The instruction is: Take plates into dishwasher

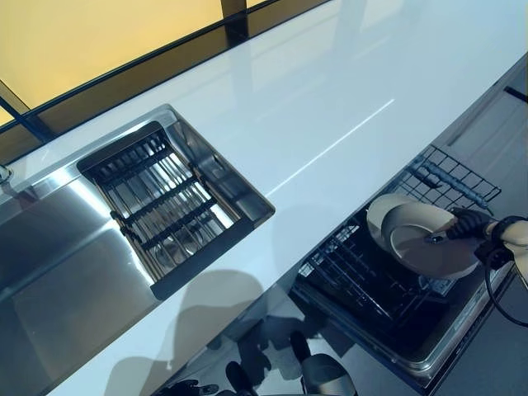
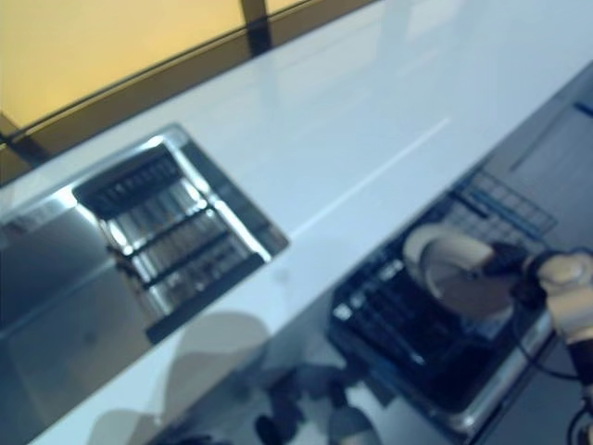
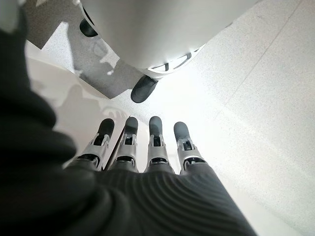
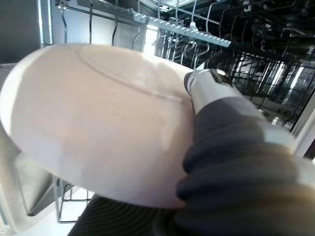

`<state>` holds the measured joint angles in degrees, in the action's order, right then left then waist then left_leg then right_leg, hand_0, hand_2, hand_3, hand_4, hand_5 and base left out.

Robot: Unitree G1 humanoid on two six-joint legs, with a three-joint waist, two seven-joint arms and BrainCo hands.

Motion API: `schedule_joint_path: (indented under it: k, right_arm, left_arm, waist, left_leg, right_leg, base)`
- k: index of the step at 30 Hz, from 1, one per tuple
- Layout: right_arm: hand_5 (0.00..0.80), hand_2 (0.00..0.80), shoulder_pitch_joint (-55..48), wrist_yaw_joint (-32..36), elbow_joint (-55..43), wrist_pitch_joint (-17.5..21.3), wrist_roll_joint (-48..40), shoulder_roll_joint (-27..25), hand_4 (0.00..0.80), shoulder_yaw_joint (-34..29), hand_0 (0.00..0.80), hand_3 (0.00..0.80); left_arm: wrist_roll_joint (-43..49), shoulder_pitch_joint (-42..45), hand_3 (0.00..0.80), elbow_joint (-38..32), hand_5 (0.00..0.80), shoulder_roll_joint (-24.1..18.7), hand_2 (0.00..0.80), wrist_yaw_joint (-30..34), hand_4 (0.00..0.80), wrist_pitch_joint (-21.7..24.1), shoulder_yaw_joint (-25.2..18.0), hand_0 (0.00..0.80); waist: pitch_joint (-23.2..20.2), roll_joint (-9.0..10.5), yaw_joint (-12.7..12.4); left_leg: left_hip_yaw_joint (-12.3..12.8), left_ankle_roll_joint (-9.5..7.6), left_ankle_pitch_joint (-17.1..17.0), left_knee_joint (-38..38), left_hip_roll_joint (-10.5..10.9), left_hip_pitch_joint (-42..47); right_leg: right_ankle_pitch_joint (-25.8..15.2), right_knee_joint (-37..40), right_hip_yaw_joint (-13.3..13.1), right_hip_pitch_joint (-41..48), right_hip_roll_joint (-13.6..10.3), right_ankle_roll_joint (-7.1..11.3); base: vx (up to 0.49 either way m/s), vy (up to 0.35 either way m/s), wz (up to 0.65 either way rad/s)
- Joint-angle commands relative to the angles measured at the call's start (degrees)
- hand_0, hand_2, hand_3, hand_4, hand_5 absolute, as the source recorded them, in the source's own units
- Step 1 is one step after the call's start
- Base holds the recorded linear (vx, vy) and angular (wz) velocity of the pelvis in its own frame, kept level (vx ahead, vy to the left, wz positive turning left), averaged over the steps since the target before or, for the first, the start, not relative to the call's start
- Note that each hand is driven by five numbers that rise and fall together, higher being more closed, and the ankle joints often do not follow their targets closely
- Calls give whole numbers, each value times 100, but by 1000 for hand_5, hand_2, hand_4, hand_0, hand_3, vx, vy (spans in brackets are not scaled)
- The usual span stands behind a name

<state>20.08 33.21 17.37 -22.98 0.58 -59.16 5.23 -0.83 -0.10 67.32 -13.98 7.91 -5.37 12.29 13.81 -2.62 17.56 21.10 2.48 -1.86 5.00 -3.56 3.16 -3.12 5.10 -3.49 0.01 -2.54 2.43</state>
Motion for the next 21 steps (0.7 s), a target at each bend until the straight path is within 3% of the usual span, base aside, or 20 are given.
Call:
schedule_joint_path:
  k: [1,21]
  right_arm:
    - [800,800,537,-35,-126,-50,177,276,800,166,800,800]
    - [800,800,441,34,-130,-344,550,898,800,468,800,800]
  left_arm:
    - [-21,-564,0,137,0,-410,0,-13,0,125,17,0]
    - [-93,-621,0,178,0,-344,0,5,0,146,31,0]
  waist:
    - [-226,336,-208]
    - [-188,224,-293]
  left_leg:
    - [-239,70,600,-119,-37,682]
    - [-346,115,519,-44,-40,652]
  right_leg:
    - [-408,-214,14,-557,-382,582]
    - [-393,-134,55,-474,-392,562]
  base:
    - [0,0,0]
    - [-9,-1,2]
